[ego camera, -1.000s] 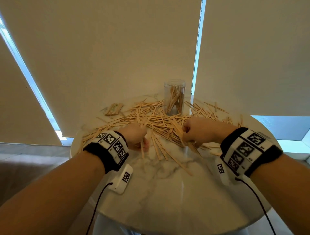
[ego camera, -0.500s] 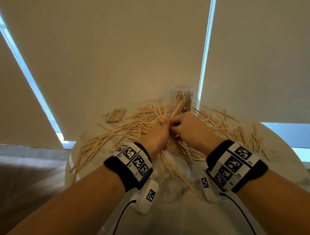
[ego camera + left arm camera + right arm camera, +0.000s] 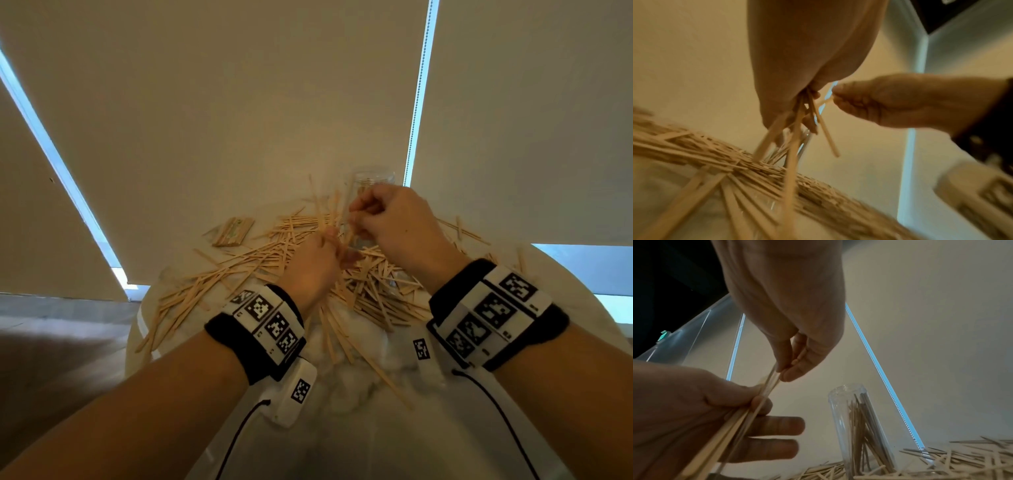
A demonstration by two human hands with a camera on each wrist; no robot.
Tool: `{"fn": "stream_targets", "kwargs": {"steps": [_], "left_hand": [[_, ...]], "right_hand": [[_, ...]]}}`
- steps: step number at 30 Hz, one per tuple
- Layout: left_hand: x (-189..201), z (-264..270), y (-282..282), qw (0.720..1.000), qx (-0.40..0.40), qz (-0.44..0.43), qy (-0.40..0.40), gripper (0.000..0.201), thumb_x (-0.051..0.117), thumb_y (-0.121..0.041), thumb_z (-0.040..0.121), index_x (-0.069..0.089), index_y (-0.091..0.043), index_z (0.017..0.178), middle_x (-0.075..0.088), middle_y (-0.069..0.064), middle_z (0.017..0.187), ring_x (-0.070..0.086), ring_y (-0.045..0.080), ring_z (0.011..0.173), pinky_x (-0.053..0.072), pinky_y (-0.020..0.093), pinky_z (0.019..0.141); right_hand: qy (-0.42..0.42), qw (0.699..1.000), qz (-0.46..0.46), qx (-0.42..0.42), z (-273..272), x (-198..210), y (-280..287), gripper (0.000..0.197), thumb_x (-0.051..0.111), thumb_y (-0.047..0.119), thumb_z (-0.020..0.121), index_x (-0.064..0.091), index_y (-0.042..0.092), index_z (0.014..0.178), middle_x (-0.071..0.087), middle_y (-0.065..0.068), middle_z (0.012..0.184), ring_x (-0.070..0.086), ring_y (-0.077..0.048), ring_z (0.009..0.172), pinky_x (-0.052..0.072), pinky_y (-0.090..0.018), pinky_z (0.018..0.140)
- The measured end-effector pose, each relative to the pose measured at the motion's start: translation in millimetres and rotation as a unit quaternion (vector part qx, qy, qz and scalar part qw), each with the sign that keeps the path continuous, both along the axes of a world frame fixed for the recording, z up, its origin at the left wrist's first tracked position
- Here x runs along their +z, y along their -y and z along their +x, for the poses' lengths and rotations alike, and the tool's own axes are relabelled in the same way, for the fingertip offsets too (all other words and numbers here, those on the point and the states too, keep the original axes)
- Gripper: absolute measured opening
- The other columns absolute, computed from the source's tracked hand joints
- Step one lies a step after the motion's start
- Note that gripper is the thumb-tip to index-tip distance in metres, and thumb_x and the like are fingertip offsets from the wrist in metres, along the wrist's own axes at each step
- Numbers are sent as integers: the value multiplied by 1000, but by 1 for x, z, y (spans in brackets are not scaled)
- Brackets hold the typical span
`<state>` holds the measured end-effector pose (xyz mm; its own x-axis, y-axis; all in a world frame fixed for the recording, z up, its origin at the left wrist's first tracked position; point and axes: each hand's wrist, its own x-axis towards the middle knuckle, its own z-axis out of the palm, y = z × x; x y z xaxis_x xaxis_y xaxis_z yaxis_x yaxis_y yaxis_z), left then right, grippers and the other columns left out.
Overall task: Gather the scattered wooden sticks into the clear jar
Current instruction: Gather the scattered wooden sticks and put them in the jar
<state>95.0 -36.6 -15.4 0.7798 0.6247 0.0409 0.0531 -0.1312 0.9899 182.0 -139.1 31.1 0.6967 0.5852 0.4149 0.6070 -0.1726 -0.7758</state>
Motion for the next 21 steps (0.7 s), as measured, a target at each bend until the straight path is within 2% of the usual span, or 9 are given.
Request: {"fn": "stream_targets", "kwargs": {"steps": [3, 6, 8, 10, 12, 15, 18, 20, 21], "left_hand": [[0, 3, 12, 999, -8, -16, 31, 33, 31, -39, 111, 47, -15, 95, 57, 3, 73, 51, 14, 52, 45, 31, 53], [2, 0, 16, 999, -30, 5, 43, 34, 32, -45, 110, 49, -15, 112, 44, -3, 68, 38, 7, 48, 36, 26, 46], [1, -3, 21, 995, -92, 23, 38, 36, 32, -48, 109, 52, -18, 113, 41, -5, 65, 35, 7, 47, 33, 25, 45], [1, -4, 27, 990, -136, 20, 28, 41, 32, -55, 107, 52, -20, 98, 39, -6, 62, 33, 8, 47, 31, 25, 45], [3, -5, 30, 988, -152, -8, 26, 45, 33, -58, 105, 45, -19, 86, 35, -6, 61, 29, 8, 46, 30, 24, 44], [6, -6, 25, 990, -135, -26, 42, 45, 34, -57, 105, 40, -19, 82, 32, -6, 61, 27, 9, 48, 29, 24, 45], [9, -6, 3, 998, -37, 19, 54, 43, 35, -52, 107, 47, -18, 84, 41, -9, 60, 36, 8, 48, 36, 25, 47], [15, -7, -17, 997, 30, -5, 75, 37, 35, -45, 109, 49, -17, 89, 42, -7, 64, 37, 6, 47, 37, 24, 46], [19, -8, -26, 993, 59, -36, 92, 35, 34, -43, 110, 47, -17, 89, 41, -6, 64, 35, 6, 46, 35, 23, 45]], "right_hand": [[-31, 999, 24, 1, -2, 8, -4, 11, 66, 23, 93, 66, 21, 104, 72, 4, 86, 72, -16, 78, 62, -37, 72], [-51, 998, -23, -1, -3, 14, -5, 51, 53, 43, 99, 41, 23, 145, 60, -1, 132, 66, -19, 107, 57, -35, 87], [-37, 998, -44, 8, -4, 19, -7, 62, 50, 36, 101, 21, 27, 154, 50, -7, 143, 60, -19, 113, 52, -34, 90], [-55, 998, -12, 20, -1, 22, -9, 54, 49, 22, 102, 27, 25, 152, 60, -6, 126, 67, -15, 96, 55, -26, 65], [-56, 998, 9, 18, 0, 26, -8, 25, 46, 17, 103, 56, 15, 125, 69, -4, 102, 71, -16, 76, 54, -23, 50], [-12, 998, -33, 43, -7, 32, -2, 26, 44, 30, 104, 64, 14, 103, 72, 1, 80, 67, -8, 58, 57, -28, 60], [-24, 997, -68, 28, -15, 25, 2, 49, 33, 54, 102, 41, 24, 139, 67, 7, 104, 69, -11, 87, 55, -26, 71], [-15, 988, -153, 0, -19, 12, 2, 54, 33, 60, 99, 45, 20, 134, 64, -1, 118, 65, -20, 98, 51, -33, 78], [23, 970, -240, 7, -22, 3, 1, 51, 36, 59, 99, 56, 16, 118, 67, -4, 108, 66, -19, 91, 50, -32, 73]]}}
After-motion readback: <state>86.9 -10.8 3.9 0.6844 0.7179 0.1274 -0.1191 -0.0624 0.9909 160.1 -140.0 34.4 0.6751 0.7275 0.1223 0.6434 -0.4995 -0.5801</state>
